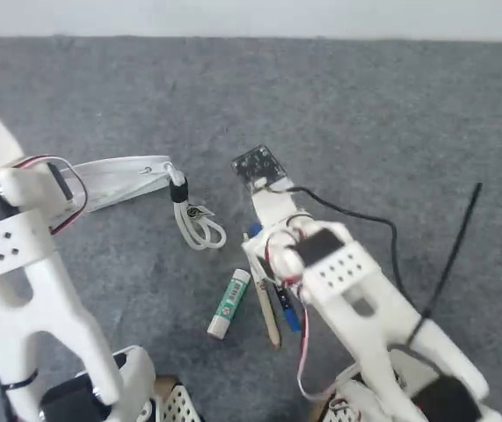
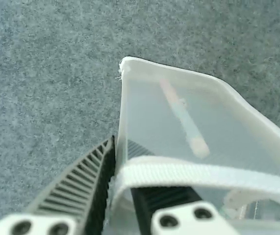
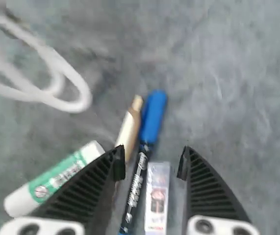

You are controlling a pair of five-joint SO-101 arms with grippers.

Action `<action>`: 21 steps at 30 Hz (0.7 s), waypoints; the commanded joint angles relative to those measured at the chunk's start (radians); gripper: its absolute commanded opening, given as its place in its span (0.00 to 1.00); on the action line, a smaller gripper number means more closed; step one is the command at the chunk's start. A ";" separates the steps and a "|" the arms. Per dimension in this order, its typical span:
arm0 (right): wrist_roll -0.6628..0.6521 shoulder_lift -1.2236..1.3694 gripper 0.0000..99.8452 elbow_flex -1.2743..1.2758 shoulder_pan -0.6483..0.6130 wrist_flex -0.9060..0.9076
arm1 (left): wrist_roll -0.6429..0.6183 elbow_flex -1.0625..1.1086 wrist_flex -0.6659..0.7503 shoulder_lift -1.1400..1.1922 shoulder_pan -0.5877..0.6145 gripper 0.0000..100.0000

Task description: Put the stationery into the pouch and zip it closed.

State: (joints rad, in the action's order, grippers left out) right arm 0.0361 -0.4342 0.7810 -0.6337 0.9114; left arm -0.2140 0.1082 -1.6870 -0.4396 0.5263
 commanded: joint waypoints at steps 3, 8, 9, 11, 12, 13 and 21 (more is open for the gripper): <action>0.011 0.120 0.17 -0.137 0.050 0.101 | -0.015 -0.028 0.023 -0.008 0.009 0.01; 0.012 0.179 0.17 -0.149 0.036 0.136 | -0.015 -0.028 0.023 -0.008 0.009 0.01; 0.011 0.188 0.17 -0.147 0.033 0.134 | -0.015 -0.028 0.023 -0.008 0.009 0.01; 0.009 0.208 0.17 -0.147 0.028 0.133 | -0.015 -0.028 0.023 -0.008 0.009 0.01; 0.008 0.222 0.17 -0.147 0.028 0.133 | -0.015 -0.028 0.023 -0.008 0.009 0.01; 0.008 0.234 0.17 -0.149 0.028 0.133 | -0.015 -0.028 0.023 -0.008 0.009 0.01; 0.005 0.354 0.17 -0.150 0.035 0.058 | -0.015 -0.028 0.023 -0.008 0.009 0.01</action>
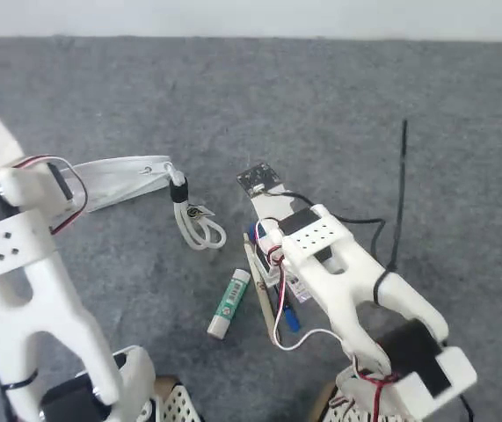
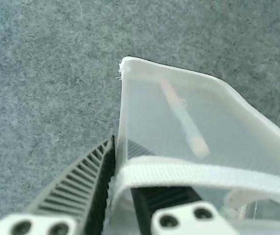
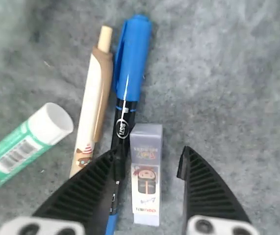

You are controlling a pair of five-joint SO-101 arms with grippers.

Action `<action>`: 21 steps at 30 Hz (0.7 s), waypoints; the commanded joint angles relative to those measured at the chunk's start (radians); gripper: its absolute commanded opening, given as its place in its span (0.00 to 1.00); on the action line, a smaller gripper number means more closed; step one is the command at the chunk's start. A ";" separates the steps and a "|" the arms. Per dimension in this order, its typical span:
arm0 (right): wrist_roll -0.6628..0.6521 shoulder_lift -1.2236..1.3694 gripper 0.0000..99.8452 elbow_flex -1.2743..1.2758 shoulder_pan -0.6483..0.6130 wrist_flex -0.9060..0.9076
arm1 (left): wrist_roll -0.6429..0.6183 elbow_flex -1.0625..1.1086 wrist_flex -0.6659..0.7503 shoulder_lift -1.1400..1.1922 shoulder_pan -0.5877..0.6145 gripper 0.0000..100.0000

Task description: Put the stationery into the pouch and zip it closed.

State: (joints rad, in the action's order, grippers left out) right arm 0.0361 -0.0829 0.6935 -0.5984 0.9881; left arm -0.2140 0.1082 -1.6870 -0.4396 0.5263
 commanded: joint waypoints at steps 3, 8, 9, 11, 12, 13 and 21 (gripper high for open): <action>0.005 0.018 0.14 -0.078 0.002 -0.013 | -0.015 -0.028 0.023 -0.008 0.009 0.01; 0.005 0.018 0.02 -0.080 0.016 -0.022 | -0.015 -0.028 0.021 -0.008 0.009 0.01; 0.005 0.018 0.01 -0.078 0.016 -0.022 | -0.015 -0.028 0.021 -0.008 0.009 0.01; 0.005 0.018 0.01 -0.078 0.016 -0.022 | -0.015 -0.028 0.021 -0.008 0.009 0.01; 0.005 0.018 0.01 -0.078 0.016 -0.019 | -0.015 -0.028 0.021 -0.008 0.009 0.01; 0.005 0.018 0.01 -0.078 0.016 -0.016 | -0.015 -0.028 0.021 -0.008 0.009 0.01; 0.005 -0.050 0.01 -0.074 0.016 -0.010 | -0.015 -0.028 0.021 -0.008 0.009 0.01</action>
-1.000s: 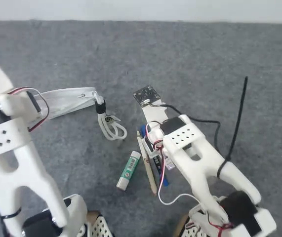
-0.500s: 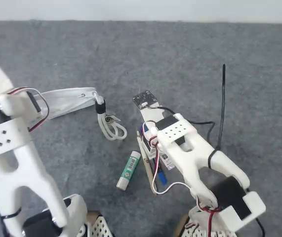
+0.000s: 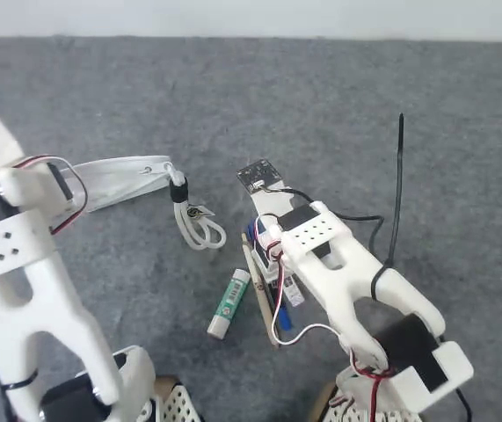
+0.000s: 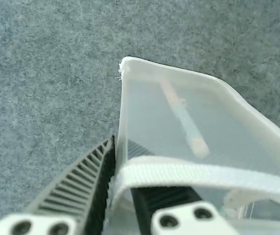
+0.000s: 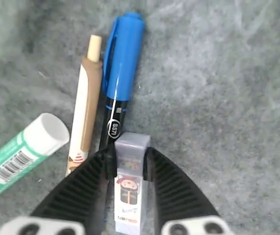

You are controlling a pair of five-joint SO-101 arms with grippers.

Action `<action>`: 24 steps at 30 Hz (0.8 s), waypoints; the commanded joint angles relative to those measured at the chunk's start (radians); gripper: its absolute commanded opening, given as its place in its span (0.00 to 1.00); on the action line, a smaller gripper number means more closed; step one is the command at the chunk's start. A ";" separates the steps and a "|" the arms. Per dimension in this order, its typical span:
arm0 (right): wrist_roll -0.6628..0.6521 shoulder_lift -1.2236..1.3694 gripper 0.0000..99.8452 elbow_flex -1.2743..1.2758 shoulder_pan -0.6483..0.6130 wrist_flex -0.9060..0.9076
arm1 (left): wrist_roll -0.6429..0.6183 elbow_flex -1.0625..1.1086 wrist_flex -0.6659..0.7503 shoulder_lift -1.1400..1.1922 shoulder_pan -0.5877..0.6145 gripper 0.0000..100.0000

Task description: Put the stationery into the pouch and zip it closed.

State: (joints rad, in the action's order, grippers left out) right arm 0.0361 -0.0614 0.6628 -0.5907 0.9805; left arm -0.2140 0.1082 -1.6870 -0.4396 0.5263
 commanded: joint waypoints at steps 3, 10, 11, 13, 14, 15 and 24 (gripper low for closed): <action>0.006 -0.130 0.01 -0.023 -0.001 0.031 | -0.015 -0.028 0.021 -0.008 0.006 0.01; 0.006 -0.297 0.01 0.025 -0.016 0.051 | -0.017 -0.028 0.026 -0.008 0.005 0.01; 0.006 -0.317 0.01 0.029 -0.016 0.051 | -0.017 -0.028 0.028 -0.008 0.005 0.01; 0.006 -0.358 0.01 0.032 -0.018 0.058 | -0.017 -0.028 0.028 -0.008 0.005 0.01; 0.006 -0.383 0.01 0.034 -0.018 0.058 | -0.017 -0.028 0.028 -0.008 0.005 0.01; 0.006 -0.407 0.01 0.035 -0.022 0.058 | -0.017 -0.028 0.028 -0.008 0.005 0.01; 0.008 -0.664 0.01 0.037 -0.107 0.058 | -0.017 -0.028 0.026 -0.006 0.003 0.01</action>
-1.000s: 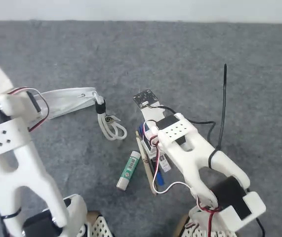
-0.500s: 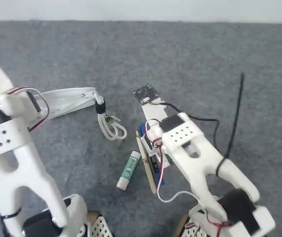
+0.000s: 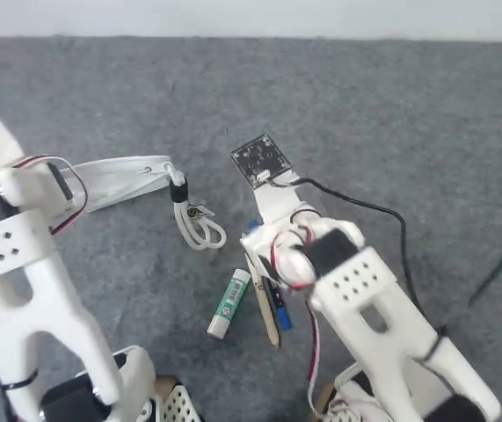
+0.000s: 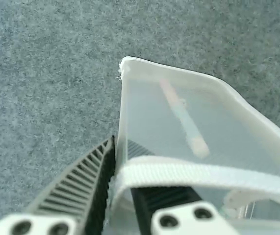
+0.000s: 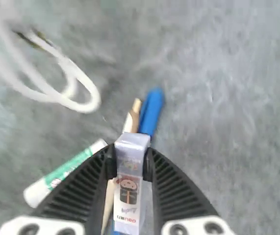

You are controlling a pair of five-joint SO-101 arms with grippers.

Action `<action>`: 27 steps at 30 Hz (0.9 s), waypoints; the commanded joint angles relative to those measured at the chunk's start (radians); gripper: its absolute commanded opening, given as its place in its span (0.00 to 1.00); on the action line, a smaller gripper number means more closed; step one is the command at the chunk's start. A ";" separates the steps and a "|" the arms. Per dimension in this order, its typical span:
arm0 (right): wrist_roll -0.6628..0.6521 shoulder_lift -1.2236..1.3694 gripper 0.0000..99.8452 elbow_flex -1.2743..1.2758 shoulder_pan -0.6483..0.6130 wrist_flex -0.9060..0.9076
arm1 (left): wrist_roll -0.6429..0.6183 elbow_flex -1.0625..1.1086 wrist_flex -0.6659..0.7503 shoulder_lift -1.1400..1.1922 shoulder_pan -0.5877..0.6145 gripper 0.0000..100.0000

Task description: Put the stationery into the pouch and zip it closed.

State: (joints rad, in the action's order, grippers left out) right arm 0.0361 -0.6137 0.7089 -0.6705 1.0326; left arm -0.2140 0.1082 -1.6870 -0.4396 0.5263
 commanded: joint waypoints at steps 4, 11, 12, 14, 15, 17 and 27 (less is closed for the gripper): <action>0.008 -0.222 0.01 -0.015 -0.074 -0.002 | -0.017 -0.027 0.023 -0.006 -0.018 0.01; 0.006 -0.364 0.01 -0.020 -0.163 -0.130 | -0.017 -0.013 0.026 -0.006 -0.055 0.01; 0.006 -0.377 0.01 -0.020 -0.171 -0.160 | -0.017 -0.013 0.026 -0.006 -0.055 0.01; 0.006 -0.386 0.01 -0.020 -0.188 -0.223 | -0.017 -0.013 0.026 -0.006 -0.055 0.01; 0.006 -0.387 0.01 -0.020 -0.197 -0.255 | -0.017 -0.013 0.026 -0.006 -0.055 0.01; 0.006 -0.387 0.01 -0.020 -0.216 -0.325 | -0.017 -0.013 0.026 -0.006 -0.055 0.01; -0.123 -0.386 0.01 -0.020 -0.285 -0.618 | -0.014 -0.013 0.023 -0.006 -0.055 0.01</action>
State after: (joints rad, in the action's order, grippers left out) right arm -0.0575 -0.9682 0.7089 -0.9360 0.4987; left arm -0.2140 0.1082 -1.6870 -0.4396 0.4772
